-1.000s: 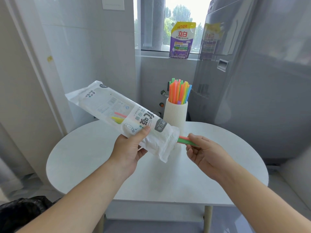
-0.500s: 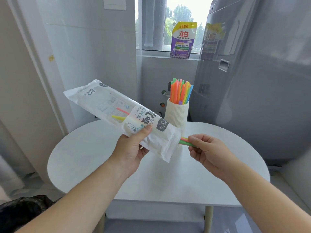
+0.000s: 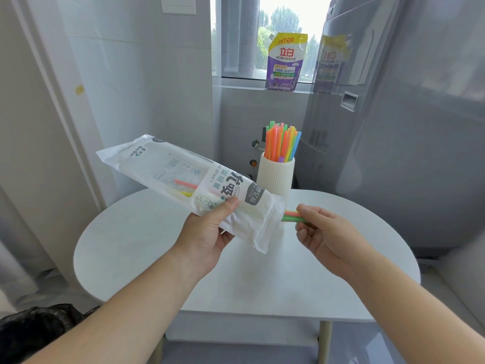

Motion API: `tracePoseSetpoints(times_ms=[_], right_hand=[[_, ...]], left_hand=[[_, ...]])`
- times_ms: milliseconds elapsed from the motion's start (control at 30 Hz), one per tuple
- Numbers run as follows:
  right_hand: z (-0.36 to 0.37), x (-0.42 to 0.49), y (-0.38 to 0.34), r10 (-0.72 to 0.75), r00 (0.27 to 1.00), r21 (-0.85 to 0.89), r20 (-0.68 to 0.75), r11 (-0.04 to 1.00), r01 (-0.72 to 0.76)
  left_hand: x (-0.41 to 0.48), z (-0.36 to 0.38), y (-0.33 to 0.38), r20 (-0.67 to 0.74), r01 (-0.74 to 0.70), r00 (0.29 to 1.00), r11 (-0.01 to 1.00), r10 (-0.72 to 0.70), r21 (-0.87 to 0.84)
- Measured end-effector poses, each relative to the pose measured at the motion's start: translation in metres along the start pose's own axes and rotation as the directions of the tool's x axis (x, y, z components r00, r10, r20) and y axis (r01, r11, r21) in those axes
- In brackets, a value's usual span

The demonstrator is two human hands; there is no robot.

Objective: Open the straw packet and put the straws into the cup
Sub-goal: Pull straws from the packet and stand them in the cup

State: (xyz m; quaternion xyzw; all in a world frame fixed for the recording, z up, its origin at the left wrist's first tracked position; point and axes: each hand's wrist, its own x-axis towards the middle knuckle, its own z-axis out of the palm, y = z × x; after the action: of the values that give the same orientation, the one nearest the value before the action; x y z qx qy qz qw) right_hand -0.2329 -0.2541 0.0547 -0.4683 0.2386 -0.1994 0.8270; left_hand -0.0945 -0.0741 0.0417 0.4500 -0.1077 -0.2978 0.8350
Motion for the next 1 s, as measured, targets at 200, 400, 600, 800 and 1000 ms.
tracePoseSetpoints(times_ms=[200,400,600,800,1000], right_hand=[[0.017,-0.007,0.005,0.078,0.997,0.314,-0.003,0.947,-0.073],[0.038,-0.016,0.015,0.074,0.996,0.387,0.046,0.918,-0.087],[0.049,-0.013,0.020,0.031,0.999,0.359,-0.040,0.933,-0.015],[0.049,-0.009,0.017,-0.132,0.982,0.139,-0.132,0.979,0.150],[0.047,-0.007,0.009,-0.168,0.973,0.107,-0.161,0.977,0.187]], left_hand=[[0.000,0.002,0.001,-0.019,0.001,1.000,0.998,-0.002,-0.065],[0.000,0.005,-0.001,-0.022,0.001,1.000,0.996,-0.003,-0.087],[-0.002,0.010,-0.004,-0.006,0.007,1.000,0.996,-0.008,-0.086],[-0.003,0.010,-0.003,0.003,0.018,1.000,0.993,-0.018,-0.121],[-0.004,0.010,-0.004,0.018,0.042,0.999,0.990,-0.040,-0.131]])
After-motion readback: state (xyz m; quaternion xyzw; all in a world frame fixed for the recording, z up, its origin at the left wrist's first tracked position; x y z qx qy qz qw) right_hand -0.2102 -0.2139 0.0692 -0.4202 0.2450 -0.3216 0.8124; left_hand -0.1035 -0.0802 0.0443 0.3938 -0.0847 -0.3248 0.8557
